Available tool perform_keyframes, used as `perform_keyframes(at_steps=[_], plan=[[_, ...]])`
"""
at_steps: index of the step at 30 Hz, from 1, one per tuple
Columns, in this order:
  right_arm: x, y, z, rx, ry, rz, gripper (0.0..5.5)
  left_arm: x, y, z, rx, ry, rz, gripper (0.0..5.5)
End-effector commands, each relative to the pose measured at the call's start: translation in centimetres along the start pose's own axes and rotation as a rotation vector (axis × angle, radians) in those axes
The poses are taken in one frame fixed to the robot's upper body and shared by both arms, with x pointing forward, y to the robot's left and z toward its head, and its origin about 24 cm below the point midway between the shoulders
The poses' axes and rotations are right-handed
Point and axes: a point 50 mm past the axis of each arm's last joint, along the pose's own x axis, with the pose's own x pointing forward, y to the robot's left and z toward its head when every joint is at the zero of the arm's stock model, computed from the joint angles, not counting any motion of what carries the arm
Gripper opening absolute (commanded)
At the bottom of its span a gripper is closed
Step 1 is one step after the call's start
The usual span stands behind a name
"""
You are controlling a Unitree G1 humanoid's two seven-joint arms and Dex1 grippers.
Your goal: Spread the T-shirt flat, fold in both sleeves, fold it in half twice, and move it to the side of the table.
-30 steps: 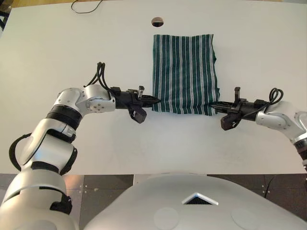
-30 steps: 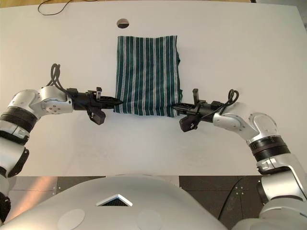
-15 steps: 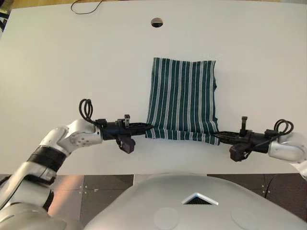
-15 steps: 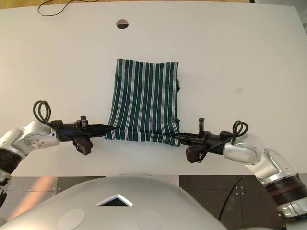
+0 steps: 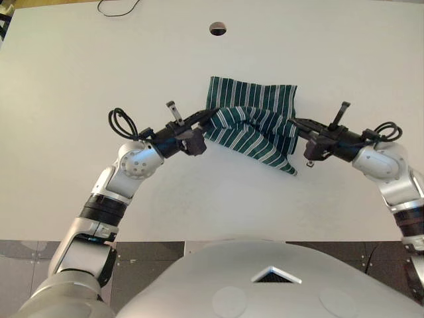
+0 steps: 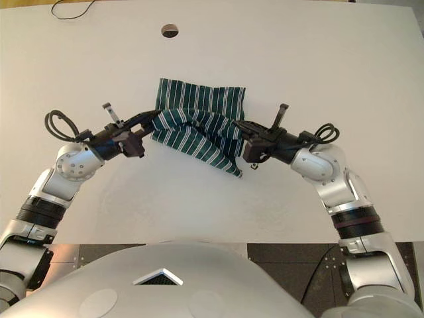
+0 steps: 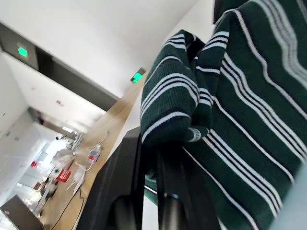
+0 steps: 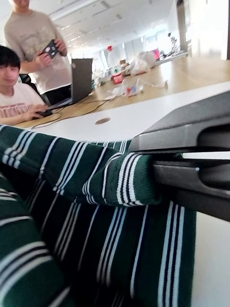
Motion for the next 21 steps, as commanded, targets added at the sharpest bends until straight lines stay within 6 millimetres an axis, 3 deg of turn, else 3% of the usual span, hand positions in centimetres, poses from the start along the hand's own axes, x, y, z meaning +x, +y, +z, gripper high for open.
perform_keyframes(at_steps=[1,5,21], plan=[[0.9,-1.5,-0.9,-0.005,0.048,-0.079,0.1,0.6,0.1,-1.4,-0.009,0.083,0.013,0.17],[1.8,-2.4,-2.4,0.006,0.12,-0.135,0.1,1.5,0.4,-2.9,-0.046,0.151,0.051,0.17],[5.1,-1.3,-4.1,0.017,0.161,-0.06,0.1,3.8,2.1,-5.3,-0.251,0.272,0.164,0.17]])
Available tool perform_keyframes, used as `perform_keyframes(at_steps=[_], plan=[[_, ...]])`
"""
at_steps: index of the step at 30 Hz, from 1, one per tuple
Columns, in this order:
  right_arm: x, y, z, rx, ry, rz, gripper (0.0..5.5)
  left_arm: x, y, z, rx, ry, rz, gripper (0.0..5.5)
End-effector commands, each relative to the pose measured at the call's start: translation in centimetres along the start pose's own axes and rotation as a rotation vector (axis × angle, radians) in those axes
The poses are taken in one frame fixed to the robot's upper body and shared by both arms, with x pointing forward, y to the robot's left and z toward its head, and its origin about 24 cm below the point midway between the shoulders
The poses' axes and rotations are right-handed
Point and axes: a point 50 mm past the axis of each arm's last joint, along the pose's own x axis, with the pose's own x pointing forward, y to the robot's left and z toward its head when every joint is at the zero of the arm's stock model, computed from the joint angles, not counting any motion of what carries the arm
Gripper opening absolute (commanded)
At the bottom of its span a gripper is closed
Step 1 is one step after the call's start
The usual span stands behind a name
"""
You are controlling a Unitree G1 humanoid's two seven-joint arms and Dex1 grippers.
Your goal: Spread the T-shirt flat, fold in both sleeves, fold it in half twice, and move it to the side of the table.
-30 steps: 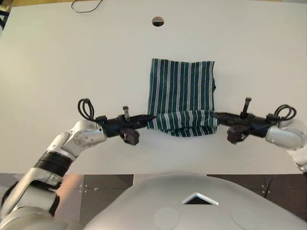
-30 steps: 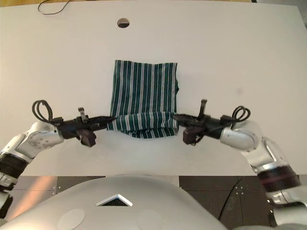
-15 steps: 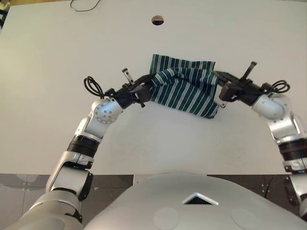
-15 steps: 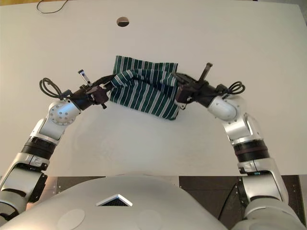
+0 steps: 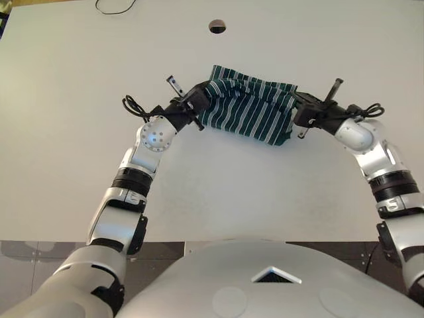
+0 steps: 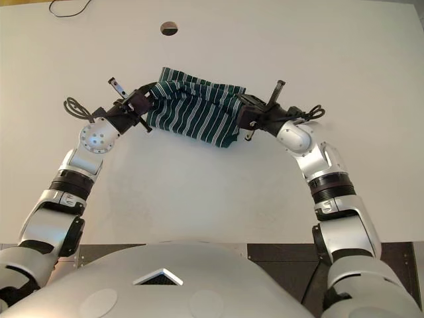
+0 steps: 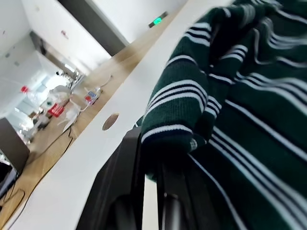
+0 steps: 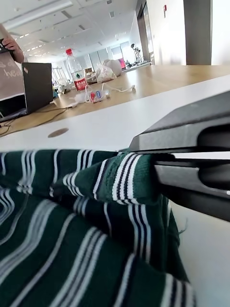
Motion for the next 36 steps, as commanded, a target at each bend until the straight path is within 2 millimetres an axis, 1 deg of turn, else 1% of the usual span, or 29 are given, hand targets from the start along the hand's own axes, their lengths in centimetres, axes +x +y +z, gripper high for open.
perform_keyframes(at_steps=[1,2,4,6,11,14,15,19,20,23,26,29,32,34,36], plan=[[1.1,-0.6,0.0,-0.02,0.006,-0.02,0.1,0.6,0.8,-0.3,0.0,0.045,0.007,0.17],[1.3,-0.8,0.0,-0.012,0.008,-0.033,0.33,0.7,0.6,-0.5,0.004,0.057,-0.005,0.52],[1.8,-1.0,-0.2,0.011,0.024,-0.065,0.67,0.9,-0.3,-0.8,0.015,0.075,-0.054,0.83],[2.0,-1.4,-0.4,0.045,0.039,-0.109,0.98,1.2,-0.7,-0.7,0.018,0.076,-0.069,1.1],[2.3,-2.6,-0.6,0.092,0.055,-0.202,1.87,3.1,-0.1,0.2,-0.006,0.056,-0.024,1.9],[1.9,-3.4,-0.9,0.117,0.075,-0.267,2.44,4.3,0.6,0.7,-0.031,0.057,0.024,2.41],[1.7,-3.6,-0.8,0.13,0.061,-0.286,2.45,4.6,0.9,0.9,-0.05,0.062,0.044,2.43],[1.0,-4.6,0.2,0.157,0.008,-0.348,2.46,5.3,2.0,0.8,-0.099,0.09,0.114,3.09],[0.8,-4.8,0.8,0.165,-0.018,-0.361,2.46,5.3,2.2,0.6,-0.099,0.109,0.126,3.14],[0.5,-5.1,2.7,0.185,-0.103,-0.377,2.46,5.0,2.6,-0.5,-0.089,0.187,0.157,3.71],[0.3,-4.6,4.8,0.217,-0.179,-0.352,2.46,4.4,3.4,-1.7,-0.114,0.279,0.232,4.24],[0.3,-3.9,6.0,0.246,-0.209,-0.322,2.46,3.8,4.1,-2.6,-0.144,0.346,0.302,4.65],[0.6,-3.4,6.4,0.263,-0.216,-0.3,2.46,3.1,4.5,-3.4,-0.191,0.392,0.362,5.15],[1.1,-2.8,6.5,0.307,-0.213,-0.266,2.46,3.0,4.7,-3.5,-0.227,0.386,0.38,5.46],[1.6,-2.2,6.2,0.391,-0.201,-0.238,2.46,2.9,4.5,-3.5,-0.251,0.364,0.372,5.48]])
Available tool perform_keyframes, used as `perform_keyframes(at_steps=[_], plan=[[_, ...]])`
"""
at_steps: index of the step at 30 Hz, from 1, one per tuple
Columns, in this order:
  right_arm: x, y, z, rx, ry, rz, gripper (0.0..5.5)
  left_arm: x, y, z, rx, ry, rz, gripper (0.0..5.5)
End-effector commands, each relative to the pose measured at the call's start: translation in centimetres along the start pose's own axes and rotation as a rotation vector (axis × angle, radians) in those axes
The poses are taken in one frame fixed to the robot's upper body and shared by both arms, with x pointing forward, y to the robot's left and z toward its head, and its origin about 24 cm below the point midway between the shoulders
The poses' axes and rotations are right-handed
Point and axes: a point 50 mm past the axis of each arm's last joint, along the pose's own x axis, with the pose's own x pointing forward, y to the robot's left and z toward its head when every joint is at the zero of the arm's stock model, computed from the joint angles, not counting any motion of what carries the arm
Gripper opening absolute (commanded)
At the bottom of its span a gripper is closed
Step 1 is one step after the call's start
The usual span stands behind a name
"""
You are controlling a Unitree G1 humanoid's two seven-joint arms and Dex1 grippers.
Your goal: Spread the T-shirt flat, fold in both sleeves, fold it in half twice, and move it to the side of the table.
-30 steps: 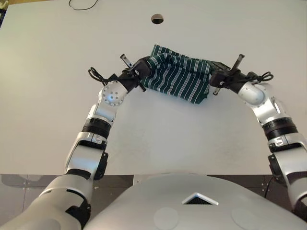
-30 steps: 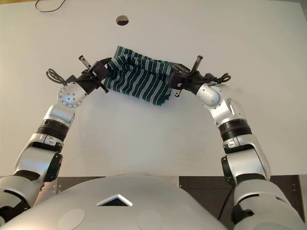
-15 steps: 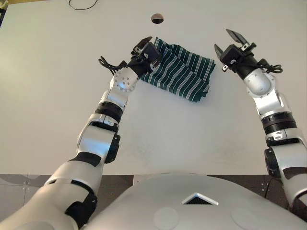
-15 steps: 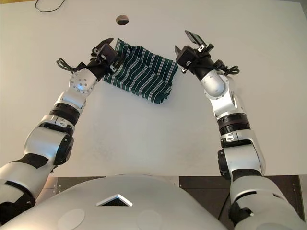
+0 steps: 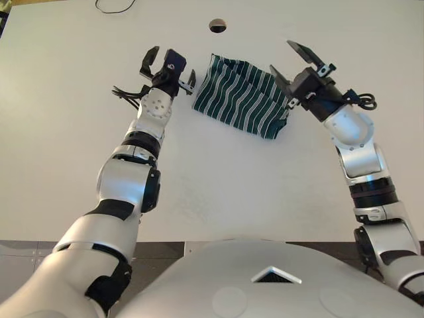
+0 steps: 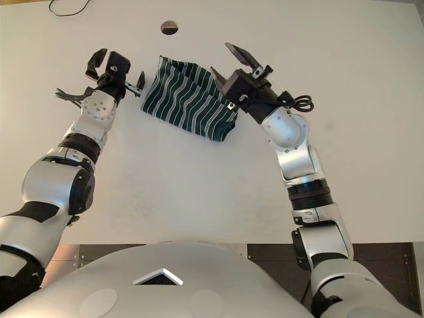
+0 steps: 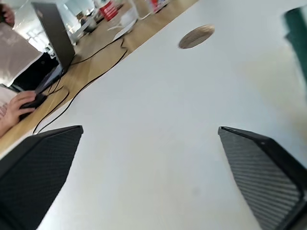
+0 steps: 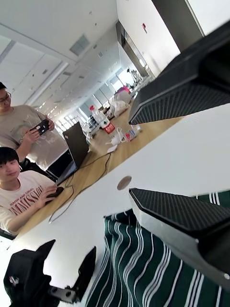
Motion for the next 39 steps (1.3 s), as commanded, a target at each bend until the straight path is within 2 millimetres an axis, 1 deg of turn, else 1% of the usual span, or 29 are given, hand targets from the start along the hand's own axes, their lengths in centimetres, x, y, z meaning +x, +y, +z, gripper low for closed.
perform_keyframes(at_steps=[1,2,6,8,11,14,17,22,25,28,29,35,39], plan=[[0.6,1.1,-0.7,0.149,0.036,0.033,2.46,-0.2,0.3,-0.2,-0.052,-0.015,-0.002,5.48],[1.0,1.5,-0.9,0.171,0.047,0.051,2.46,-0.4,0.3,-0.5,-0.07,-0.023,-0.007,5.48],[3.0,3.0,-1.9,0.148,0.095,0.164,2.46,-2.0,-0.4,-1.9,-0.129,-0.12,-0.017,5.48],[3.4,3.2,-2.9,0.203,0.145,0.211,2.46,-3.1,-0.8,-2.3,-0.157,-0.184,-0.013,5.48],[2.3,4.0,-4.6,0.34,0.223,0.283,2.46,-4.5,-0.9,-2.5,-0.205,-0.263,0.008,5.48],[1.0,4.4,-5.6,0.5,0.267,0.296,2.46,-5.5,-0.6,-2.8,-0.245,-0.276,0.032,5.48],[0.4,4.3,-5.9,0.606,0.283,0.286,2.46,-6.4,-0.4,-3.3,-0.273,-0.269,0.051,5.48],[0.5,4.0,-5.8,0.724,0.3,0.301,2.46,-7.1,-0.6,-3.2,-0.314,-0.277,0.066,5.48],[0.4,3.7,-5.5,0.78,0.29,0.309,1.96,-7.3,-0.8,-3.1,-0.327,-0.277,0.067,5.5],[0.3,3.5,-5.1,0.786,0.276,0.309,1.41,-7.4,-0.9,-3.1,-0.333,-0.275,0.063,5.5],[0.3,3.5,-4.8,0.789,0.26,0.315,1.14,-7.4,-0.9,-3.2,-0.338,-0.273,0.065,5.5],[0.4,3.0,-3.7,0.805,0.191,0.312,0.13,-7.6,-1.1,-3.6,-0.353,-0.258,0.065,5.5],[0.5,2.6,-3.8,0.8,0.194,0.295,0.13,-7.7,-1.2,-3.8,-0.361,-0.249,0.069,5.5]])
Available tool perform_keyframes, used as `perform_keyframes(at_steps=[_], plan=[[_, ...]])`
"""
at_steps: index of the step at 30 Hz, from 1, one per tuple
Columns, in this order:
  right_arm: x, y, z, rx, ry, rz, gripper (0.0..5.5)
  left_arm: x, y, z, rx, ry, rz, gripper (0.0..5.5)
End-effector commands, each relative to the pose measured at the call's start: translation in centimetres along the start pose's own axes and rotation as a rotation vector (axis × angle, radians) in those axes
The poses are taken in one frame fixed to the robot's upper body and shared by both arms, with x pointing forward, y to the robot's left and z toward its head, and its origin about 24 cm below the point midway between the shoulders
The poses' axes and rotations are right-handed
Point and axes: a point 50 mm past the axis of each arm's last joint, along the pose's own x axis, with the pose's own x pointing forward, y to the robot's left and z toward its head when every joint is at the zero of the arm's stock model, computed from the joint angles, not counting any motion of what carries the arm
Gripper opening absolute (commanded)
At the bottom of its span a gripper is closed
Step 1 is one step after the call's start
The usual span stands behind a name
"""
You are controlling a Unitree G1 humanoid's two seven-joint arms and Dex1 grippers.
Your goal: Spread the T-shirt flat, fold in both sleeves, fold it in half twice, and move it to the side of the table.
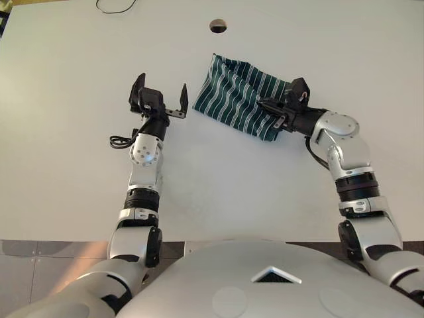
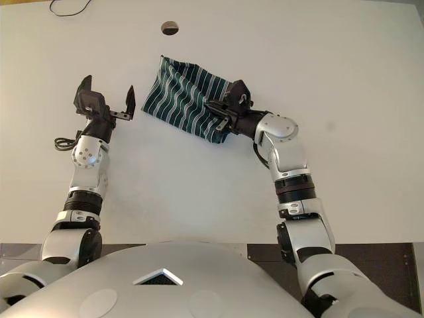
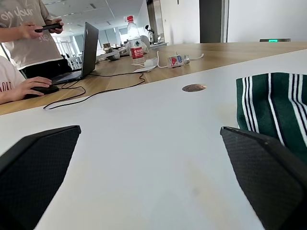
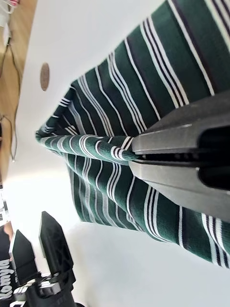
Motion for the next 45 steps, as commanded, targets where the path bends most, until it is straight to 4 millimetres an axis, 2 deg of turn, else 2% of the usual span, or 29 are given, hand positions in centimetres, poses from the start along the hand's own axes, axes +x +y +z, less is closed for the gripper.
perform_keyframes(at_steps=[1,7,16,23,29,35,41,43,45], plan=[[-0.1,-0.6,0.3,0.005,-0.008,-0.026,0.13,-0.4,0.0,-0.5,-0.015,0.024,0.006,5.5],[0.3,-1.5,0.5,-0.007,-0.02,-0.103,0.13,-0.6,0.3,-0.5,-0.026,0.022,0.015,5.5],[0.5,-4.6,2.2,-0.079,-0.044,-0.238,0.13,-1.0,0.0,-1.0,-0.038,0.04,0.016,5.5],[1.4,-4.4,0.4,-0.131,0.032,-0.233,0.13,-1.3,-0.4,-1.0,-0.033,0.04,-0.009,5.5],[1.5,-5.6,0.0,-0.169,0.064,-0.34,1.44,-1.9,-0.4,-1.1,-0.03,0.042,-0.025,5.5],[1.2,-7.2,1.8,-0.177,-0.001,-0.461,2.48,-2.6,0.0,-1.5,-0.049,0.056,-0.001,5.5],[1.2,-7.7,2.1,-0.17,-0.024,-0.522,3.48,-2.5,-0.4,-1.5,-0.064,0.052,-0.001,5.5],[1.0,-7.0,3.1,-0.193,-0.114,-0.47,3.86,-2.5,-0.5,-1.5,-0.071,0.052,-0.002,5.5],[1.1,-4.5,4.2,-0.262,-0.226,-0.309,3.86,-2.5,-0.6,-1.5,-0.081,0.048,-0.002,5.5]])
